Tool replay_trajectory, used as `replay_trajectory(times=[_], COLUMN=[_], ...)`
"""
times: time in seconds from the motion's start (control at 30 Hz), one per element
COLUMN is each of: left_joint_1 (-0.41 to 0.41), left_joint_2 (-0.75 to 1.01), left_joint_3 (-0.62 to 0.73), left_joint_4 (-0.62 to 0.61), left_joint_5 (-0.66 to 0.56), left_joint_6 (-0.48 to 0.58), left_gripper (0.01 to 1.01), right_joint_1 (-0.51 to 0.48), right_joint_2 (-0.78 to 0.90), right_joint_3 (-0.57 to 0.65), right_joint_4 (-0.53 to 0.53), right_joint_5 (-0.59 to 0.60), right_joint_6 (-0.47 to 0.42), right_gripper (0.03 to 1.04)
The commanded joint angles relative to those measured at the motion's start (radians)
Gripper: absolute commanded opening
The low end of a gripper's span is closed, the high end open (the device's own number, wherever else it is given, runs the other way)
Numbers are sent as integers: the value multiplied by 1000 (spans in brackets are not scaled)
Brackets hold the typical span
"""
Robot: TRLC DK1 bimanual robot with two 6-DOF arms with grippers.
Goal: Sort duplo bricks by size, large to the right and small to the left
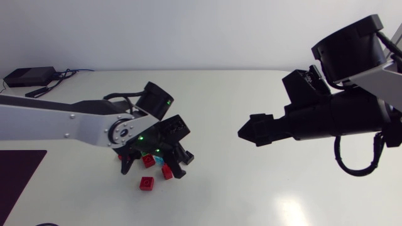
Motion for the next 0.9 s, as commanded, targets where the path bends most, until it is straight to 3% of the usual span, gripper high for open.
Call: replay_trajectory(times=[0.0, 0.43, 0.87], left_joint_1=[11, 26, 123], left_joint_2=[99, 284, 235], left_joint_3=[56, 189, 73], left_joint_4=[17, 76, 76], left_joint_5=[2, -32, -32], left_joint_6=[-23, -23, 33], left_gripper=[287, 285, 285], right_joint_1=[5, 4, 11], right_joint_2=[-13, 14, 7], right_joint_3=[-25, -23, -15], right_joint_4=[-11, 3, -5], right_joint_5=[7, 7, 6], right_joint_6=[24, 22, 25], right_gripper=[998, 998, 998])
